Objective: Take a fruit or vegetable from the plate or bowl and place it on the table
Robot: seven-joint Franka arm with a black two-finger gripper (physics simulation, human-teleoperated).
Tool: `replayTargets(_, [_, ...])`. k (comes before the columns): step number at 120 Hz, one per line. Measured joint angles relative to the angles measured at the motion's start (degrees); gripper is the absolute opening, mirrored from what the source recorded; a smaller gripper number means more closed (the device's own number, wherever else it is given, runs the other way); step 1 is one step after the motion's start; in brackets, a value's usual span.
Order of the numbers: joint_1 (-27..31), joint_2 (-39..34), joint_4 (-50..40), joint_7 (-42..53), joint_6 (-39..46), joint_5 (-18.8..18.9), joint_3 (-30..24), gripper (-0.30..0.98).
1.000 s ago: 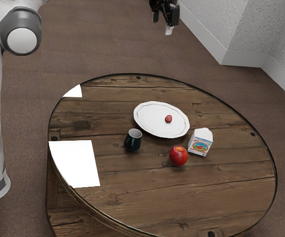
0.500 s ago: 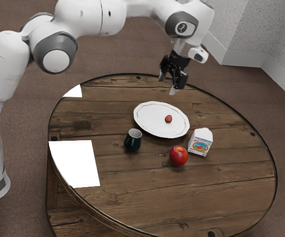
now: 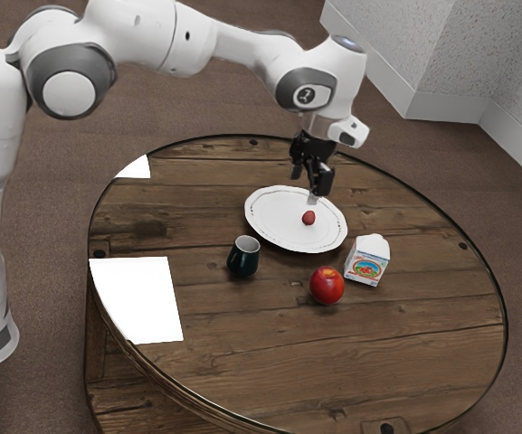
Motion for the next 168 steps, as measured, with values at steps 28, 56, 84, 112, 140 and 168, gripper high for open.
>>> replayTargets(28, [-0.21,0.27,-2.31,0.38,4.64,0.02,-1.53,0.69])
replayTargets(56, [-0.78,1.68,-2.31,0.61,6.90,-0.04,-1.61,0.69])
replayTargets(84, [-0.12,3.03,-1.77,0.83,7.75,0.00,-1.32,0.69])
replayTargets(112, [-0.01,4.88,-1.31,1.02,8.07,-0.04,-1.32,0.69])
replayTargets(140, [0.45,6.06,-1.26,1.13,8.18,-0.49,-1.27,0.69])
replayTargets(168, [0.43,6.78,-1.25,1.08,8.26,-1.11,-1.25,0.45])
